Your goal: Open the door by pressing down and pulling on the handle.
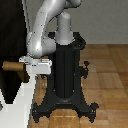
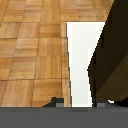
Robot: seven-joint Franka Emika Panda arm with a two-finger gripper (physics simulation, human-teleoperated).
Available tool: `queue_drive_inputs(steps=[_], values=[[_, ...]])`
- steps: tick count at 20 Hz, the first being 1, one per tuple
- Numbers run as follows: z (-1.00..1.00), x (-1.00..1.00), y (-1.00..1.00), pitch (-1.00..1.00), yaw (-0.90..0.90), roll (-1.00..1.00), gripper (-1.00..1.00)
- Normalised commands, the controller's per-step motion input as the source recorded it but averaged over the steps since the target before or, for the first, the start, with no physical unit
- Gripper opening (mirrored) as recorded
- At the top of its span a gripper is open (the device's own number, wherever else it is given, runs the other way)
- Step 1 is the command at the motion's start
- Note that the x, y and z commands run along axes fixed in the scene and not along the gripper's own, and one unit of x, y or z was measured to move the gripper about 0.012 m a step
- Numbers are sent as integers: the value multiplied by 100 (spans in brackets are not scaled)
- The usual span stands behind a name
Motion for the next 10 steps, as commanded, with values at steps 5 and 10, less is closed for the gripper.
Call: queue_drive_inputs(steps=[5, 10], values=[[0, 0, 60, 0, 0, 0, -100], [0, 0, 60, 0, 0, 0, -100]])
